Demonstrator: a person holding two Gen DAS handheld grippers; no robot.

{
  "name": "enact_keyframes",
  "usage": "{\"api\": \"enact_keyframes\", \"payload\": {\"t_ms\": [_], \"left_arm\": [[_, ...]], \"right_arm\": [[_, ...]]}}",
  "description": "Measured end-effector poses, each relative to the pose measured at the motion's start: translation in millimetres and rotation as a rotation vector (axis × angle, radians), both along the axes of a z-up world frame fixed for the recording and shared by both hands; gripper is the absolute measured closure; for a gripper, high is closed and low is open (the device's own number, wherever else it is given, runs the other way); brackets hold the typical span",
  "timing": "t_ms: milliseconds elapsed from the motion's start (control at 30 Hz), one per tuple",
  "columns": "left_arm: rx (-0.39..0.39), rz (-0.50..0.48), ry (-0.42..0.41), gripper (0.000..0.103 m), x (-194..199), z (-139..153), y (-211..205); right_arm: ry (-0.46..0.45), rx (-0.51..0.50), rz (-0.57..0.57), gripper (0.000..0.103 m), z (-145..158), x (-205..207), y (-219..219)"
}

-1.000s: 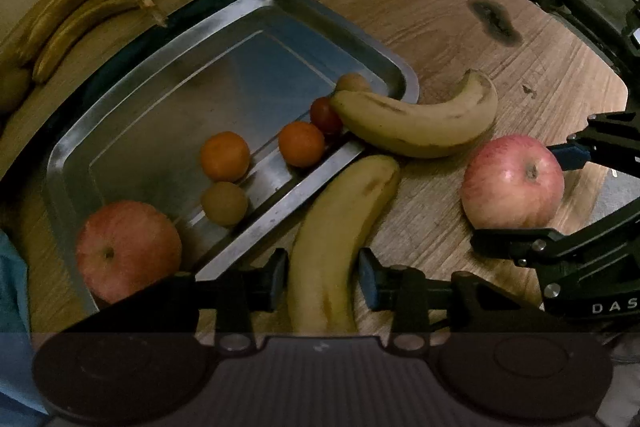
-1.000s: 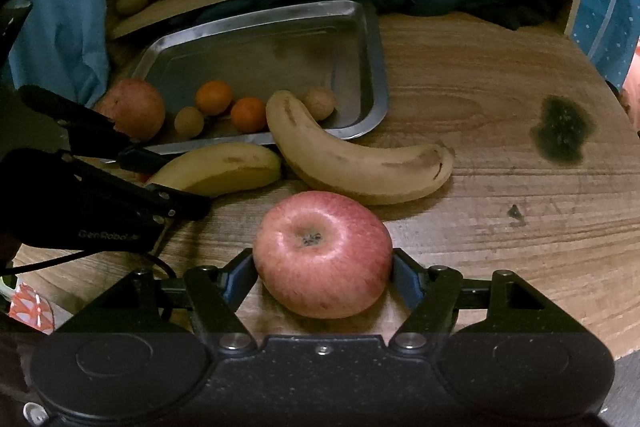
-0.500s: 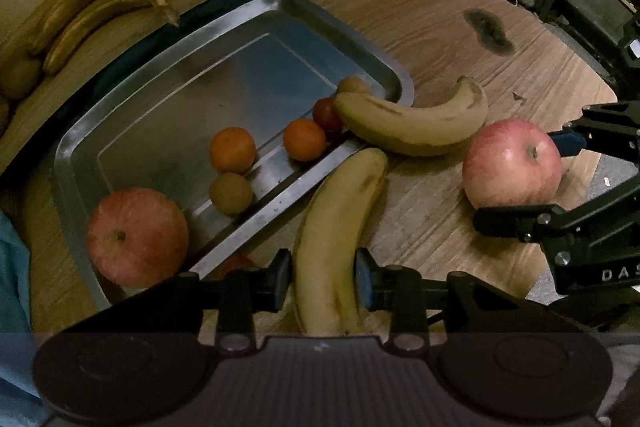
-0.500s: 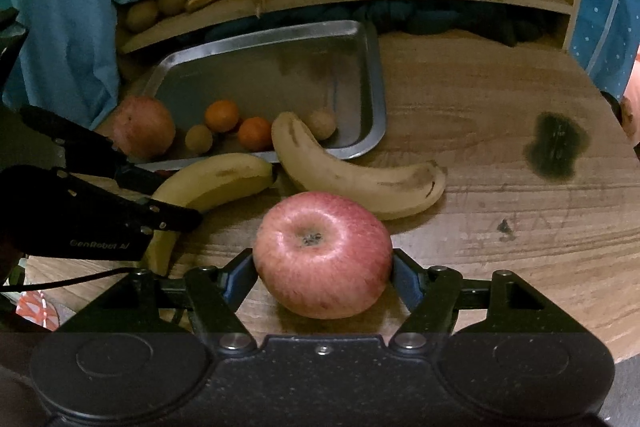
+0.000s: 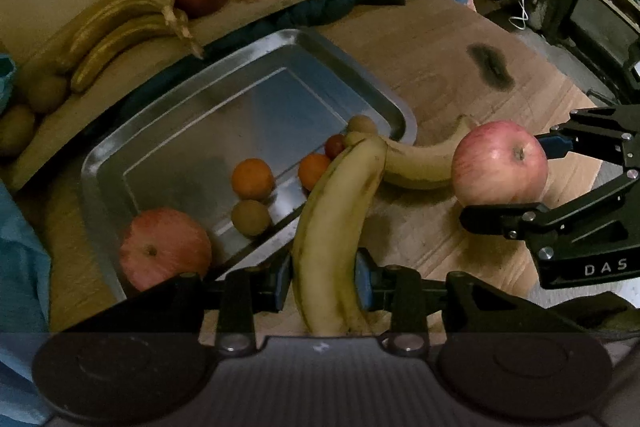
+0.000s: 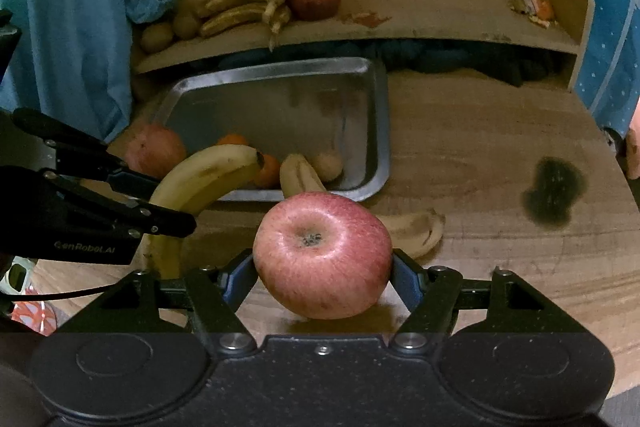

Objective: Organize fruits
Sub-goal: 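Carry the banana with the left gripper while the right carries the apple over the tray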

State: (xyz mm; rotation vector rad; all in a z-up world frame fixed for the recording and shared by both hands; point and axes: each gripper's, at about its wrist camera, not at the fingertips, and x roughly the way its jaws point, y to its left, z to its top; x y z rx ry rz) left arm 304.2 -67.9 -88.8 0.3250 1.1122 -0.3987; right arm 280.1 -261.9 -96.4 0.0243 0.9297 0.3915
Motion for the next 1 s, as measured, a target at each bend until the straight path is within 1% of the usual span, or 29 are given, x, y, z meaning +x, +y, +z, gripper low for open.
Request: {"api": "enact_keyframes", "payload": {"t_ms": [133, 233, 400, 633, 833, 1000], "left_arm": [[-0.003, 0.015, -0.013, 0.066, 2, 5, 1], [-0.008, 0.023, -0.020, 0.066, 5, 8, 1], [-0.013, 0.045, -0.040, 0.066, 10, 14, 2], [-0.028, 0.108, -0.068, 0.066, 25, 24, 5], [-0.040, 0.174, -0.067, 0.066, 38, 26, 7], [-0.086, 0.232, -0.067, 0.066, 47, 30, 11]], "right_arm": [[-0.013, 0.011, 0.007, 0.031, 4, 6, -2], [-0.009, 0.038, 0.013, 0.031, 5, 13, -4], [-0.023, 0.044, 0.040, 0.031, 9, 24, -4], [-0.045, 0.056, 0.058, 0.031, 15, 42, -6], [-0.043, 0.063, 0.078, 0.031, 13, 61, -5], [-0.054, 0.066, 0.115, 0.031, 15, 78, -2]]}}
